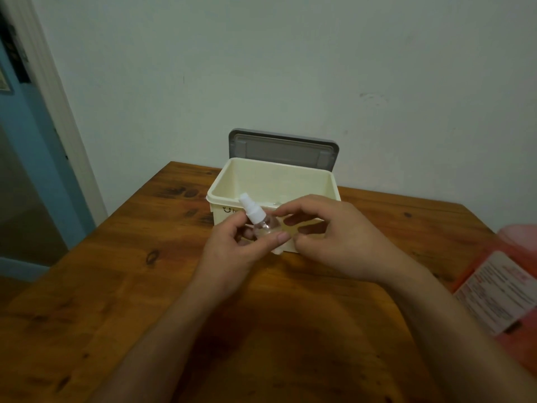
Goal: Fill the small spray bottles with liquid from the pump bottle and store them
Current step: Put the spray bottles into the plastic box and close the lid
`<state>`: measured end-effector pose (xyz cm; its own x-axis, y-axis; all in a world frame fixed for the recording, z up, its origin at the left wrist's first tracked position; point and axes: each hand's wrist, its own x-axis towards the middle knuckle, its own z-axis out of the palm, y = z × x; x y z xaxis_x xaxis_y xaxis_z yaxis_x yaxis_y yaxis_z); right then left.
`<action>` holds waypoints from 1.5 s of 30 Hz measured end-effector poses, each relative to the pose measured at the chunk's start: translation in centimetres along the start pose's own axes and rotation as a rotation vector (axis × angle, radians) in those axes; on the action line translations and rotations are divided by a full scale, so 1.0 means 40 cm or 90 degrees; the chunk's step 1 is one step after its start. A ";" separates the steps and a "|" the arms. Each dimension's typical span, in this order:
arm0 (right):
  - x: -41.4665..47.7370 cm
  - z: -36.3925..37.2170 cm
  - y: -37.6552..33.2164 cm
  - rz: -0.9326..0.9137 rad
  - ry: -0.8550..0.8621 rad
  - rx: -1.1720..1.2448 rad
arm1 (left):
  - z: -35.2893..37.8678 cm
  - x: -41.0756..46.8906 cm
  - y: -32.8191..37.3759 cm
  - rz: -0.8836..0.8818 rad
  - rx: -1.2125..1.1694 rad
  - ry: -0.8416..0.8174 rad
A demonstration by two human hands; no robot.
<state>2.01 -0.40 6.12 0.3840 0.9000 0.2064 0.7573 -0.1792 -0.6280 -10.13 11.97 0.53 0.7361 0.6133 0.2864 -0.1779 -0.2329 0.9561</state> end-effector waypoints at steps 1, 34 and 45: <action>0.001 0.000 0.002 -0.001 -0.001 -0.005 | 0.000 0.001 0.001 0.001 -0.017 0.008; 0.389 0.044 0.121 0.046 -0.067 -0.324 | 0.028 0.000 -0.066 0.125 0.337 -0.124; 0.402 0.070 0.124 0.030 -0.135 -0.375 | 0.028 0.003 -0.070 0.125 0.319 -0.136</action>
<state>10.48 14.29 4.21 0.3571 0.9341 -0.0034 0.9292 -0.3556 -0.1012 -8.82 11.85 -2.19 0.8454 0.3683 0.3868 -0.0323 -0.6877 0.7253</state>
